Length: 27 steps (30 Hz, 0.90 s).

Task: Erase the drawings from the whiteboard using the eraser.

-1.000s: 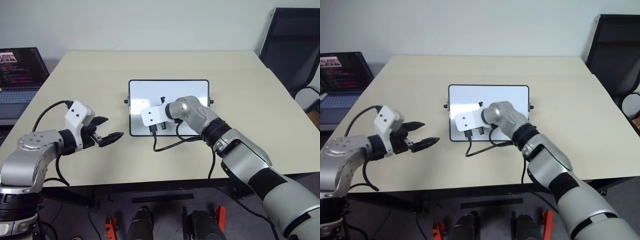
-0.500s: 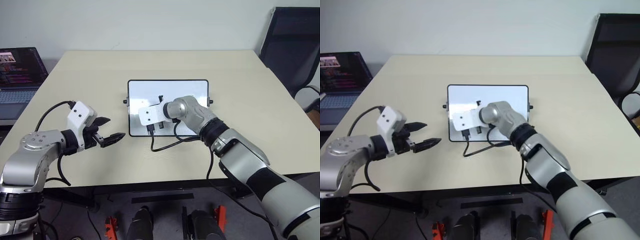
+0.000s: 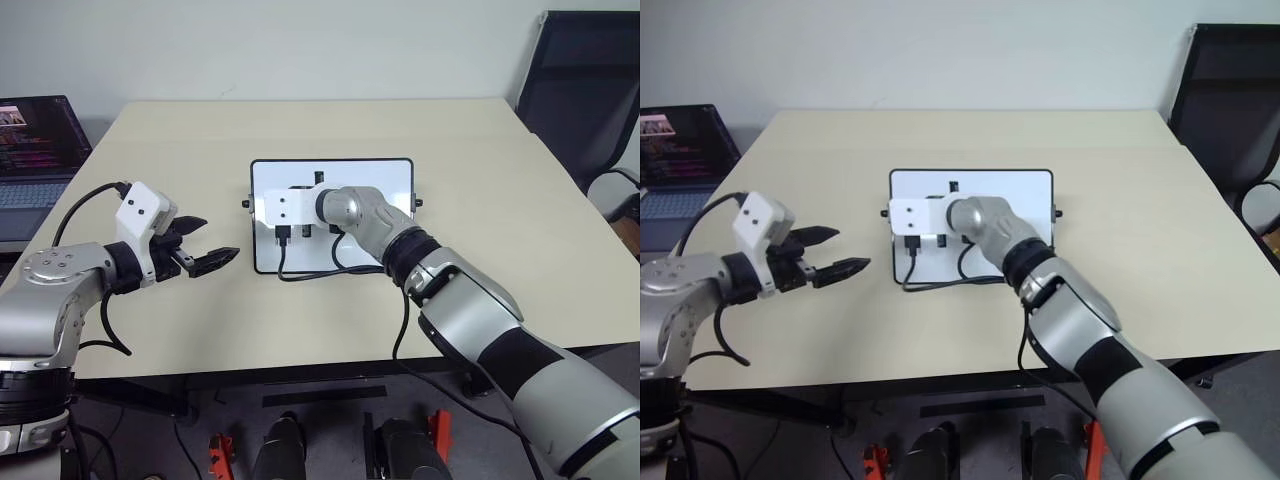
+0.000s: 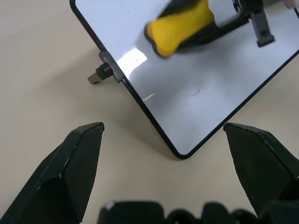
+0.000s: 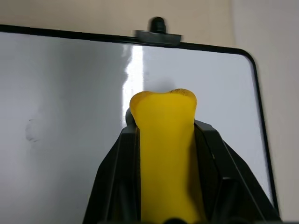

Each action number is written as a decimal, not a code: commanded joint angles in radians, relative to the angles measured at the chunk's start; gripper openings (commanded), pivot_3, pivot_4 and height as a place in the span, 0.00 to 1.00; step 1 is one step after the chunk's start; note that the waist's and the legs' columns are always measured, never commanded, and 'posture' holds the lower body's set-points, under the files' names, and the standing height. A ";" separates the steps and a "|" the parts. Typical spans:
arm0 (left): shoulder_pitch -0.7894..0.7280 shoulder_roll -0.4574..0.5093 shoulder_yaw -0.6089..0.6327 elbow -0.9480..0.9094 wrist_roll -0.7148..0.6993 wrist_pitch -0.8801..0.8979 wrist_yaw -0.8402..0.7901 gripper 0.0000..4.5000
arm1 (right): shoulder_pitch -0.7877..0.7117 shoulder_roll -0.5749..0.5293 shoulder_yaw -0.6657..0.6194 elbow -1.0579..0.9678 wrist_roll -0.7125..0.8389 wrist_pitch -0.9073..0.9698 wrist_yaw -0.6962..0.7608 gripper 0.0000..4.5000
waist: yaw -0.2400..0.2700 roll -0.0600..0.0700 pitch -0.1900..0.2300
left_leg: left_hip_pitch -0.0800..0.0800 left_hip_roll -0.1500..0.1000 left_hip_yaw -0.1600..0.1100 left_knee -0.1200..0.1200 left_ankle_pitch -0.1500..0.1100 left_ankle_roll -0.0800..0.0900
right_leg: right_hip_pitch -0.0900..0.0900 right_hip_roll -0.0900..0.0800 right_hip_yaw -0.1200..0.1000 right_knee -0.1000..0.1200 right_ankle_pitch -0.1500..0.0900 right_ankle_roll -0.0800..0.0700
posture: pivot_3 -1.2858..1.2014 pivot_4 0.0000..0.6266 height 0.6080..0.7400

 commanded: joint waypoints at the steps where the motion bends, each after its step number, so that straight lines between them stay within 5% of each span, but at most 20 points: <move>1: -0.012 0.016 0.018 -0.020 -0.001 -0.021 -0.007 1.00 | 0.033 -0.017 0.022 0.012 -0.025 0.000 0.046 0.26 | 0.000 0.000 0.000 | 0.000 0.000 0.000 0.000 0.000 0.000 | 0.000 0.000 0.000 0.000 0.000 0.000 | 0.52 0.24 1.00; 5: -0.025 0.013 0.006 -0.014 0.003 -0.024 -0.008 1.00 | -0.028 0.008 -0.067 0.031 0.015 0.035 -0.237 0.26 | 0.001 0.000 0.001 | 0.000 0.000 0.000 0.000 0.000 0.000 | 0.000 0.000 0.000 0.001 -0.001 -0.003 | 0.52 0.24 1.00; 18: 0.031 0.018 0.002 -0.028 0.004 -0.026 -0.024 1.00 | 0.149 -0.086 0.104 -0.062 -0.083 -0.087 0.142 0.26 | 0.004 -0.001 0.000 | 0.000 0.000 0.000 0.001 0.000 -0.001 | 0.000 0.000 0.000 0.000 0.000 -0.001 | 0.52 0.24 1.00; 22: 0.041 0.017 -0.014 -0.034 0.004 -0.029 -0.047 1.00 | 0.160 -0.133 0.116 -0.100 -0.103 -0.081 0.098 0.26 | 0.009 0.000 0.001 | 0.002 0.000 0.000 0.001 0.000 -0.001 | -0.001 -0.001 -0.001 0.000 -0.001 -0.004 | 0.52 0.24 1.00; 27: 0.027 0.007 -0.038 -0.029 0.006 -0.034 -0.055 1.00 | 0.101 -0.132 0.018 -0.098 -0.061 -0.026 -0.174 0.26 | 0.024 0.000 0.001 | 0.001 -0.001 -0.001 0.002 -0.003 -0.007 | -0.002 -0.004 -0.001 0.000 0.001 -0.006 | 0.52 0.24 1.00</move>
